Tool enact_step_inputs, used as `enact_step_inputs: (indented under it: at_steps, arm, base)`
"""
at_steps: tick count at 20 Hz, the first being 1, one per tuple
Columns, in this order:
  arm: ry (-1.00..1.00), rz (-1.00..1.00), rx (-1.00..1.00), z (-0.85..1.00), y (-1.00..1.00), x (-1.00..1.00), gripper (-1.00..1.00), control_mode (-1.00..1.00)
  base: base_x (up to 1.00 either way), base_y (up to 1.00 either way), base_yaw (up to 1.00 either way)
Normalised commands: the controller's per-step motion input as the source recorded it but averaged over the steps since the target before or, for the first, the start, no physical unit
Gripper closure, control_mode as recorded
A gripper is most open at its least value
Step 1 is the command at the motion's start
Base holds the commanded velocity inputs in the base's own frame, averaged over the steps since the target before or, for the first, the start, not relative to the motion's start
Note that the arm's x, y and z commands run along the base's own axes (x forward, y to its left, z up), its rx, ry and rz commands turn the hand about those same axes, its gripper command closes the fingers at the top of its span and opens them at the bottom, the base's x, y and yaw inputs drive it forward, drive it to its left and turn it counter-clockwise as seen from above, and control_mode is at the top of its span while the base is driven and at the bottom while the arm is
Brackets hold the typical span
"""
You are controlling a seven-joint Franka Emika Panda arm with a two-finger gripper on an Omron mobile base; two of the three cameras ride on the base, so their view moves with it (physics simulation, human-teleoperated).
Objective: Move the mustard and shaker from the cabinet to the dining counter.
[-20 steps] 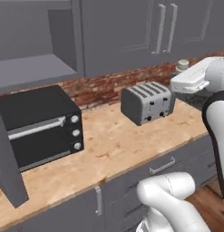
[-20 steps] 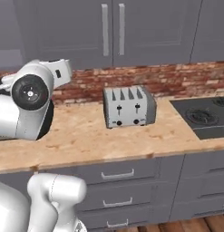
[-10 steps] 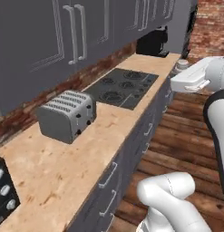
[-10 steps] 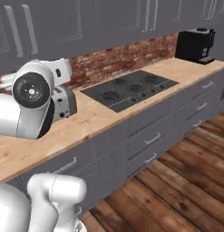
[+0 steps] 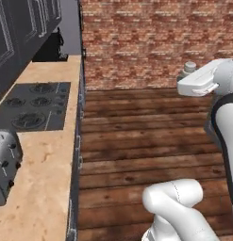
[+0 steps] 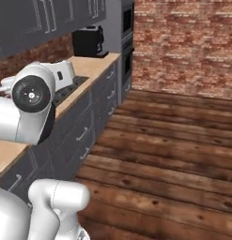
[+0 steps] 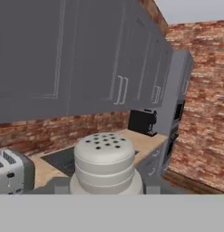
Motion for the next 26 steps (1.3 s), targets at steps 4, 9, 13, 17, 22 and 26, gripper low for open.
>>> enact_step_inputs:
  at_steps: [4,9,13,17,22,26]
  arm:
    - [0.0,0.0,0.0,0.0,0.0,0.0,1.0,1.0]
    - [0.0,0.0,0.0,0.0,0.0,0.0,1.0,1.0]
    - [0.0,0.0,0.0,0.0,0.0,0.0,1.0,1.0]
    - [0.0,0.0,0.0,0.0,0.0,0.0,1.0,1.0]
    - [0.0,0.0,0.0,0.0,0.0,0.0,1.0,1.0]
    - [0.0,0.0,0.0,0.0,0.0,0.0,1.0,1.0]
  base:
    - [0.74,-0.08,-0.6]
    - [1.0,0.0,-0.3]
    - [1.0,-0.06,-0.07]
    - [1.0,-0.23,-0.01]
    - [1.0,-0.24,-0.09]
    - [1.0,-0.28,-0.14]
